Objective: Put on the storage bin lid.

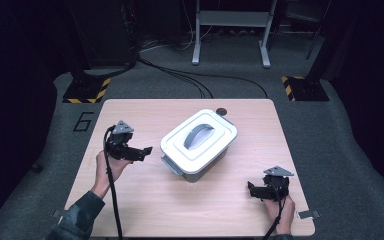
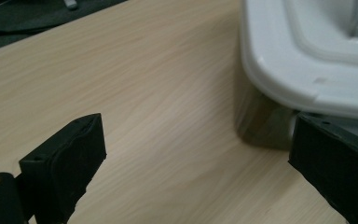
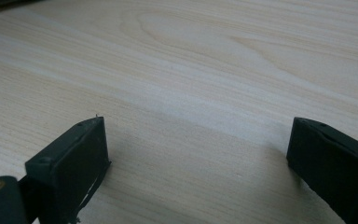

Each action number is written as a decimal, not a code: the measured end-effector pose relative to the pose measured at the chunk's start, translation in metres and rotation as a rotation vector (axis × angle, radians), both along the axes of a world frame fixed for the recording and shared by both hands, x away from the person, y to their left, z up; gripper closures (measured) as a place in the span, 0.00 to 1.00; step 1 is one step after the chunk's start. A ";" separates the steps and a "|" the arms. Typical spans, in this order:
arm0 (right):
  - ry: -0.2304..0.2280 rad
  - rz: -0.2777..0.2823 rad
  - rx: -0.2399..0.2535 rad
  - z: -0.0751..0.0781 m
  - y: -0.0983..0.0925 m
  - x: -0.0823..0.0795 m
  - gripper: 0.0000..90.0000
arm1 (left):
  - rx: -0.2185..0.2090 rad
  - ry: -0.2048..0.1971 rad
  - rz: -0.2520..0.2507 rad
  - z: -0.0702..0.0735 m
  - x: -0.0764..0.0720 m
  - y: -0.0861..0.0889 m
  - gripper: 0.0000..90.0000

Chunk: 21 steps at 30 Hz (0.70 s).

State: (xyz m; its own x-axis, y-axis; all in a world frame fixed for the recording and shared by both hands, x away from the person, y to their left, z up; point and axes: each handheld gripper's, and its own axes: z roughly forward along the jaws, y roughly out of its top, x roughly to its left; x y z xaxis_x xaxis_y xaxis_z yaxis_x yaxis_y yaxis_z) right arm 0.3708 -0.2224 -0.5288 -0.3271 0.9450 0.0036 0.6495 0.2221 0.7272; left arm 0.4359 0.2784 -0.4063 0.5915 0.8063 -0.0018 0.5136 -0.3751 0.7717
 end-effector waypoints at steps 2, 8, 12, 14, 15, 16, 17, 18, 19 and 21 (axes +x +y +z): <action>0.000 0.000 0.000 0.000 0.000 0.000 0.05 | 0.015 0.011 0.031 -0.011 -0.002 0.012 0.03; -0.001 -0.001 -0.001 0.000 0.000 0.000 0.05 | 0.042 0.048 0.087 -0.045 -0.008 0.038 0.04; -0.001 -0.001 -0.003 0.000 0.000 0.000 0.05 | 0.072 0.087 0.115 -0.077 -0.012 0.052 0.04; -0.001 -0.001 -0.003 0.000 0.000 0.000 0.05 | 0.067 0.113 0.134 -0.096 -0.014 0.060 0.04; -0.001 -0.002 -0.003 0.000 0.000 0.000 0.05 | 0.067 0.113 0.134 -0.096 -0.014 0.060 0.04; -0.001 -0.002 -0.003 0.000 0.000 0.000 0.05 | 0.050 0.113 0.142 -0.103 -0.016 0.061 0.04; -0.002 0.000 -0.004 0.000 0.000 0.000 0.05 | 0.067 0.120 0.136 -0.108 -0.017 0.063 0.04; -0.001 -0.001 -0.004 0.000 0.000 0.000 0.05 | 0.079 0.114 0.139 -0.112 -0.018 0.064 0.04; -0.002 -0.001 -0.004 0.000 0.000 0.000 0.05 | 0.076 0.106 0.142 -0.115 -0.020 0.064 0.04; -0.001 0.000 -0.004 0.000 0.000 0.000 0.05 | 0.067 0.093 0.150 -0.120 -0.022 0.064 0.03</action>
